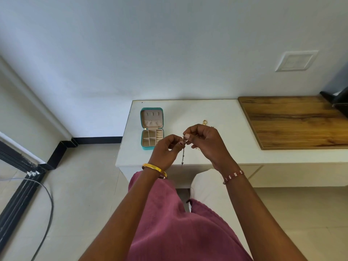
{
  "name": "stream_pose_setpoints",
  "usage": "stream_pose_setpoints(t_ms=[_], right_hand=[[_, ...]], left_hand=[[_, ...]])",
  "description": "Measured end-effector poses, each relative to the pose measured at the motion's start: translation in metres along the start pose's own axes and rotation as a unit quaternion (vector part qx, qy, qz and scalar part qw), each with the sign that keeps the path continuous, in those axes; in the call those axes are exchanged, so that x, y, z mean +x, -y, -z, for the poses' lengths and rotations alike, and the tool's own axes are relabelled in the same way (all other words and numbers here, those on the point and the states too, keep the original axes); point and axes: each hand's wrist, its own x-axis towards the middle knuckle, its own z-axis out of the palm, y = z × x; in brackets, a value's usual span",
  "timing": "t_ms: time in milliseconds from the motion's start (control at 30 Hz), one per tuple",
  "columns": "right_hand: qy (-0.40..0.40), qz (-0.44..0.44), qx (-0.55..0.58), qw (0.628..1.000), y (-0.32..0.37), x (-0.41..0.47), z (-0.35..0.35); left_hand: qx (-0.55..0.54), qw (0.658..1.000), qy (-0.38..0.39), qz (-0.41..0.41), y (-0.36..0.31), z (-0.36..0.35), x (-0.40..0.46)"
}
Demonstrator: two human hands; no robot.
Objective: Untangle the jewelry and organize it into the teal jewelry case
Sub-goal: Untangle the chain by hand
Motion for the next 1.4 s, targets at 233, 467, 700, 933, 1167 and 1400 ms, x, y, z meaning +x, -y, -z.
stream_pose_setpoints(t_ms=[233, 467, 700, 933, 1167, 1400], right_hand=[[-0.011, 0.034, 0.0, 0.999, -0.003, 0.003, -0.006], [-0.015, 0.045, 0.014, 0.999, -0.005, 0.002, -0.009], [-0.022, 0.024, 0.019, 0.999, -0.003, 0.003, -0.003], [-0.026, 0.015, 0.027, 0.999, -0.002, 0.001, 0.0], [-0.015, 0.014, -0.003, 1.0, -0.007, 0.003, -0.001], [-0.026, 0.04, -0.014, 0.999, -0.012, 0.006, -0.006]], left_hand=[[0.251, 0.961, -0.056, -0.101, -0.002, -0.001, 0.0], [0.139, 0.988, -0.013, -0.066, 0.0, -0.01, -0.003], [-0.015, 1.0, 0.008, 0.025, -0.001, -0.005, -0.001], [-0.023, 0.998, 0.056, 0.028, 0.001, 0.0, -0.002], [0.108, 0.994, 0.014, -0.013, 0.003, 0.003, 0.001], [0.28, 0.957, 0.002, -0.068, -0.005, 0.002, 0.001]])
